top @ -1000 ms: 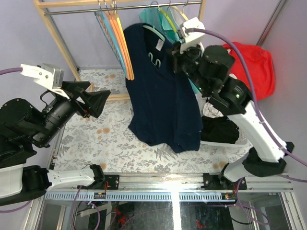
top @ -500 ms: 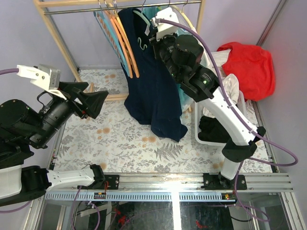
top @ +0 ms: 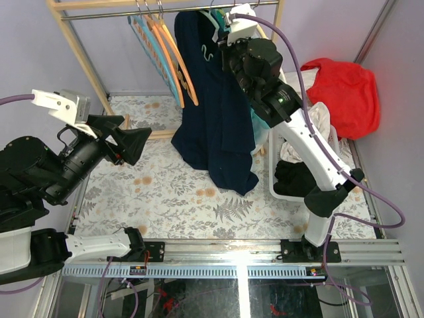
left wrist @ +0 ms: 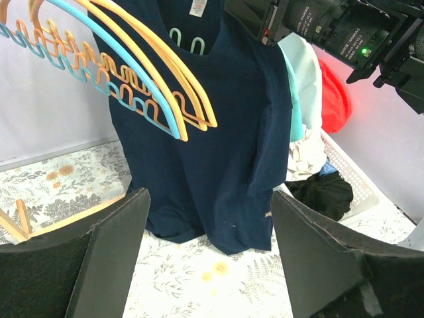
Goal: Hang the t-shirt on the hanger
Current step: Place the hanger at the clothesline.
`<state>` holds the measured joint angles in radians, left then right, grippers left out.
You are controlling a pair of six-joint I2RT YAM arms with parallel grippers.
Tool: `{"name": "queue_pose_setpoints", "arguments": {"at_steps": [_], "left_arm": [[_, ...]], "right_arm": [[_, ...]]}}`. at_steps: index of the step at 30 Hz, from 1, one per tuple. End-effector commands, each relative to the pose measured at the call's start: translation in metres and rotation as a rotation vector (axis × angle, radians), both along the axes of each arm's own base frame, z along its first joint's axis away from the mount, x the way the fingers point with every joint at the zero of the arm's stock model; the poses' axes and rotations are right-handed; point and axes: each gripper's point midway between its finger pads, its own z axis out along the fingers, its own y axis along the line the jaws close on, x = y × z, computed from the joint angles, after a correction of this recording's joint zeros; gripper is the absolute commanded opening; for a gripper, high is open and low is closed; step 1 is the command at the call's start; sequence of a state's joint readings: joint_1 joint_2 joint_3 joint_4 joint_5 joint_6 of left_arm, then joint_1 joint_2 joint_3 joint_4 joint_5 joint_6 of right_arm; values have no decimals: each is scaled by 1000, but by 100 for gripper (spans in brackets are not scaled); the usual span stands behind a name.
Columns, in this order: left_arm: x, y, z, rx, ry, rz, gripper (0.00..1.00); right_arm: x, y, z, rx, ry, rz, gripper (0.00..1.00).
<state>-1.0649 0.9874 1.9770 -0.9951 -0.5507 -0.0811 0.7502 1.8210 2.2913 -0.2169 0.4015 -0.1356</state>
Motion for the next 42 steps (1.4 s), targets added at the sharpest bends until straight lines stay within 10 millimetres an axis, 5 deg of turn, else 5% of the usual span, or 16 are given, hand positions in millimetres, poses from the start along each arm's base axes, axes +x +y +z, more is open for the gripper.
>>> {"name": "queue_pose_setpoints", "arguments": {"at_steps": [1,12,23,27,36,42], "left_arm": [[4,2,0,-5,5,32,73],[4,5,1,-1,2,38,72],[4,6,0,2,12,44,72],[5,5,-2,3,19,46,72],[5,-1,-5,8,37,33,71],[8,-7,-9,18,48,32,71]], "right_arm": [[-19,7,71,209,-190,109,0],[-6,31,50,189,-139,155,0],[-3,33,34,166,-101,155,0],[-8,28,37,159,-98,154,20],[-30,1,54,144,-103,135,44],[-43,-14,60,132,-100,135,49]]}}
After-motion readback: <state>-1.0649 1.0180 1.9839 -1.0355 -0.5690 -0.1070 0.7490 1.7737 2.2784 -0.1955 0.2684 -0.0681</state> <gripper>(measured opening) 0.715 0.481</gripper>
